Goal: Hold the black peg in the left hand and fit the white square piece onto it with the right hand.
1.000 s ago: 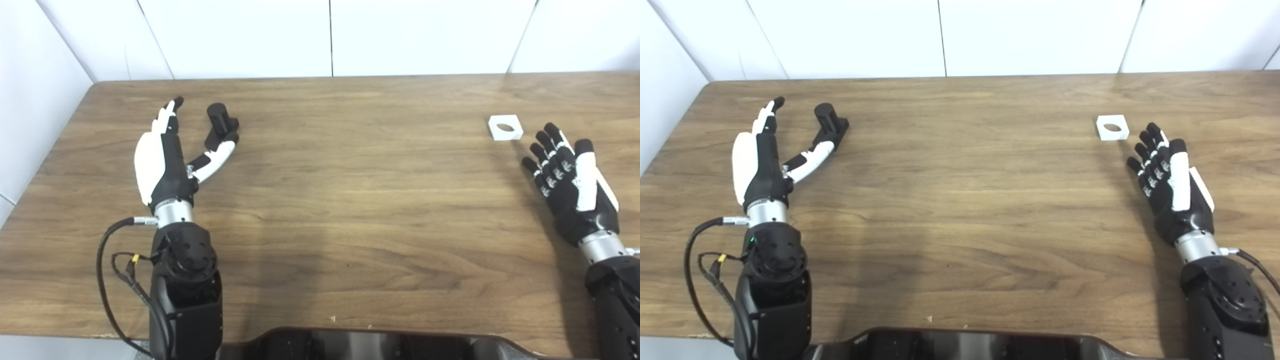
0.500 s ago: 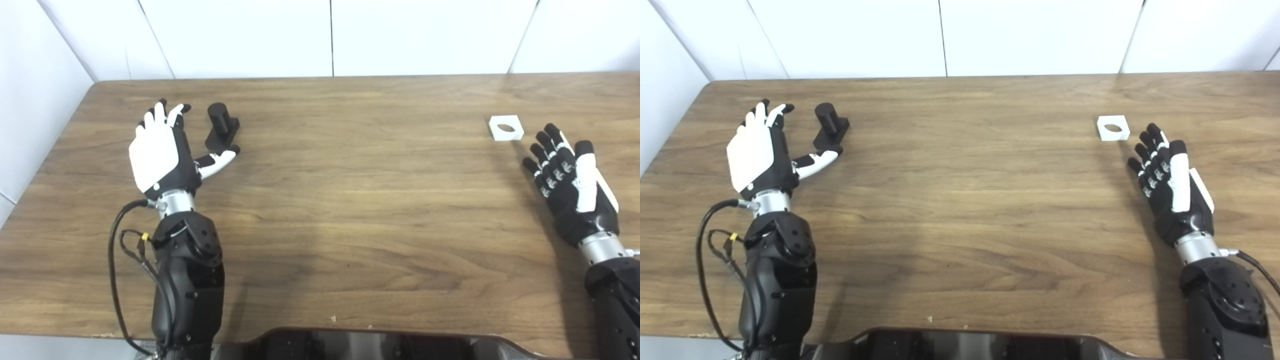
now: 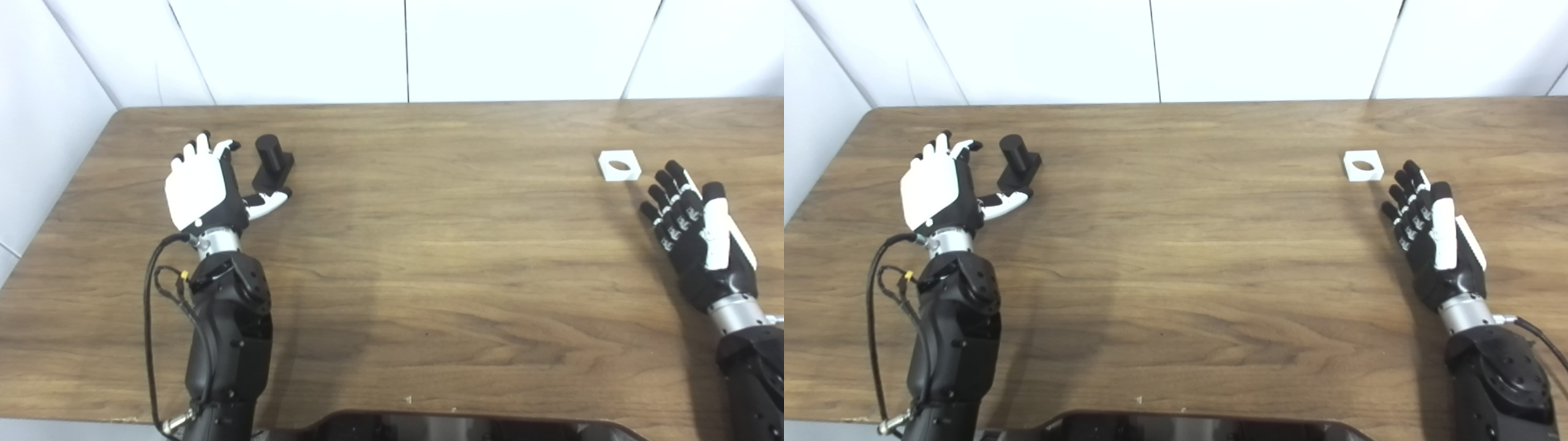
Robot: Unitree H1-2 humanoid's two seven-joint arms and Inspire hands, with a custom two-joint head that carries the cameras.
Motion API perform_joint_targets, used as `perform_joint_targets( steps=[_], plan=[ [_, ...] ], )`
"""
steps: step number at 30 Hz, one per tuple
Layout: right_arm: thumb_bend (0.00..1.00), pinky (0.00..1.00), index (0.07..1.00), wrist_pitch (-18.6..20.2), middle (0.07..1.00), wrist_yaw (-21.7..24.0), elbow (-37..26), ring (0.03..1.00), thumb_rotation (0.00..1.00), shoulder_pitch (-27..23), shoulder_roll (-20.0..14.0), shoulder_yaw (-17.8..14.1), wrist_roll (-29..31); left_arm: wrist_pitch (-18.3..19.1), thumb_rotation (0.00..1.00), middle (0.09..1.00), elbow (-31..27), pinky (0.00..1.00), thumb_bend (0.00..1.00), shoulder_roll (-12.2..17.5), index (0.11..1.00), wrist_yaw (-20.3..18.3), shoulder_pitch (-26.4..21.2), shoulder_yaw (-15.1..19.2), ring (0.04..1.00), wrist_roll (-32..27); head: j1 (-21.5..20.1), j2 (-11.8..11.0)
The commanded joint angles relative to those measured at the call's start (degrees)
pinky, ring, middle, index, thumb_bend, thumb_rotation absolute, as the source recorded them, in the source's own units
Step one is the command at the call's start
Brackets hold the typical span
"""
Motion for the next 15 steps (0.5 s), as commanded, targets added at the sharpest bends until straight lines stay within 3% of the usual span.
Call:
perform_joint_targets(
  steps=[1,15],
  plan=[
    [0.6,1.0,1.0,-0.1,1.0,0.6,0.2,1.0,1.0,0.0,-0.2,0.4,-0.2,-0.3,0.39,0.998,0.0,1.0,0.8,1.5,0.813,1.2,-3.0,0.0,1.0,1.4,0.2,-0.1],
    [0.62,1.0,1.0,-1.3,1.0,1.1,1.4,1.0,1.0,0.5,-0.4,0.5,0.1,-0.3,0.46,0.994,5.2,1.0,0.81,2.9,0.823,1.7,-5.7,-1.8,1.0,1.0,1.1,-1.1]
  ],
)
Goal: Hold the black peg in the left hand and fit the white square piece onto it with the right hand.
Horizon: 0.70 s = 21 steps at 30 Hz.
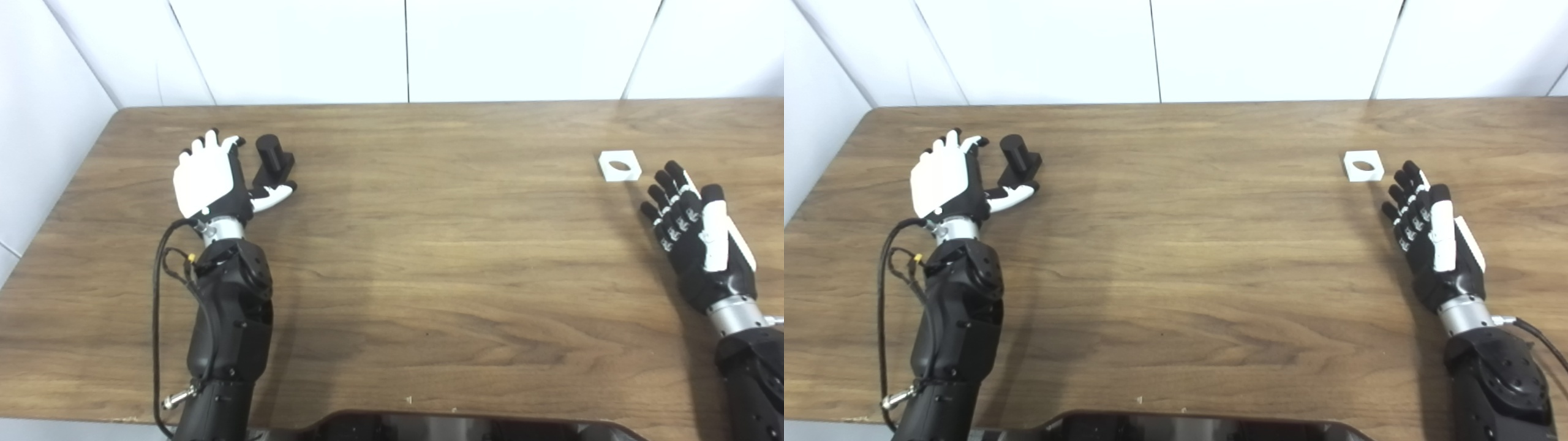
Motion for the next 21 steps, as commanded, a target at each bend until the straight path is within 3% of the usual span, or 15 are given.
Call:
perform_joint_targets(
  steps=[1,10,21],
  plan=[
    [0.62,1.0,1.0,-0.2,1.0,1.1,1.0,1.0,1.0,0.4,-0.5,0.3,0.1,-0.2,0.47,0.992,0.0,1.0,0.81,1.3,0.822,1.9,-3.1,-0.2,1.0,1.0,0.0,0.0],
    [0.62,1.0,1.0,-1.2,1.0,1.7,1.9,1.0,1.0,0.5,-0.4,-0.1,0.9,-0.2,0.44,0.971,3.2,1.0,0.8,1.3,0.793,0.7,-4.8,0.2,1.0,2.1,0.0,-0.1],
    [0.65,1.0,1.0,-2.7,1.0,2.9,4.0,1.0,0.96,0.9,-0.6,-0.7,1.4,-0.2,0.39,0.961,5.7,1.0,0.79,1.2,0.753,1.4,-5.5,-0.6,1.0,2.1,0.7,-3.0]
  ],
)
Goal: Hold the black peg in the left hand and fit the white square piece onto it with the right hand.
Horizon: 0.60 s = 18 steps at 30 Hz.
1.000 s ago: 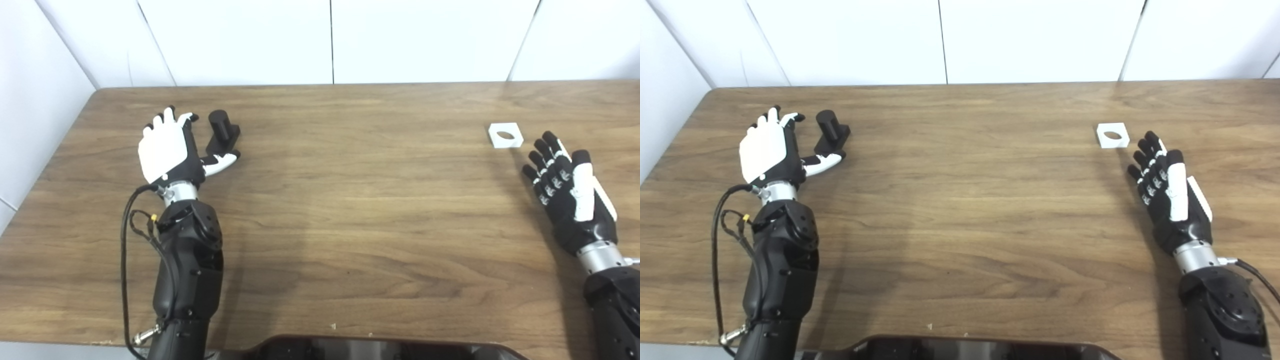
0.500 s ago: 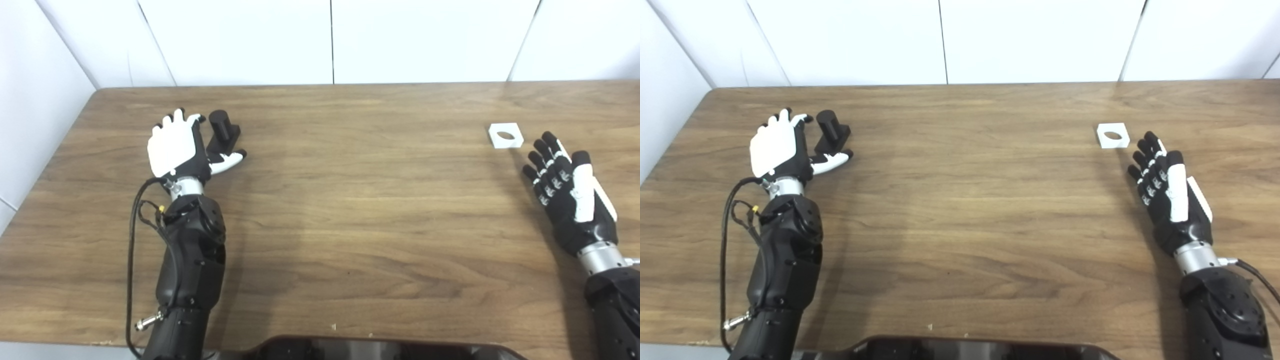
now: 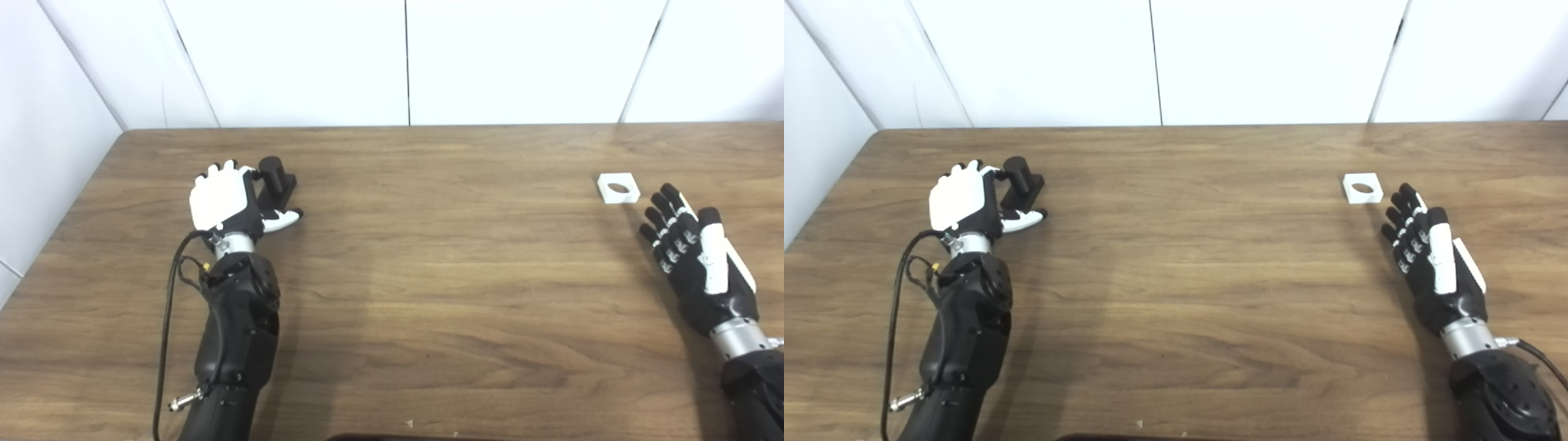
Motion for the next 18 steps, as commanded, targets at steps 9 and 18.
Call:
perform_joint_targets(
  steps=[9,18],
  plan=[
    [0.64,1.0,1.0,-3.9,1.0,2.7,5.2,1.0,0.96,1.1,0.1,-0.7,1.2,-0.2,0.38,0.946,0.3,1.0,0.77,1.4,0.735,2.3,-2.7,-0.9,1.0,0.9,-0.2,-1.2],
    [0.65,1.0,1.0,-4.7,1.0,2.9,5.9,1.0,0.95,1.2,0.2,-0.9,0.9,-0.2,0.35,0.939,0.9,1.0,0.76,1.8,0.702,2.3,-2.7,-1.2,1.0,1.1,-0.2,-1.5]
  ],
)
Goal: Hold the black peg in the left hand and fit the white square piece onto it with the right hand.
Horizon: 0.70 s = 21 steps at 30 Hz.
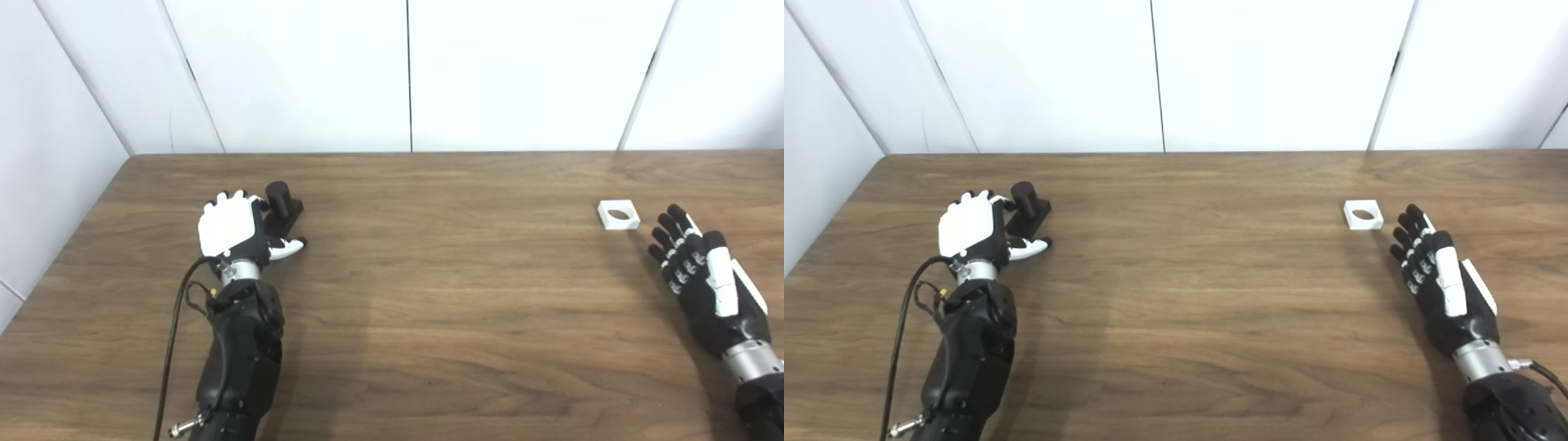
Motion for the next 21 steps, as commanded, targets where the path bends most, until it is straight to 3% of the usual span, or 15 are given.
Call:
perform_joint_targets(
  steps=[1,21],
  plan=[
    [0.65,1.0,1.0,-1.8,1.0,0.6,2.9,1.0,0.95,2.1,1.1,0.2,0.7,-0.1,0.36,0.939,-0.4,1.0,0.76,1.6,0.705,1.4,-2.7,-0.2,1.0,1.1,0.1,0.0],
    [0.68,1.0,1.0,-2.4,1.0,1.8,3.6,1.0,0.93,1.9,0.5,0.6,0.8,-0.1,0.36,0.942,2.0,1.0,0.75,2.0,0.727,1.6,-3.4,0.4,1.0,0.9,0.0,0.1]
  ],
)
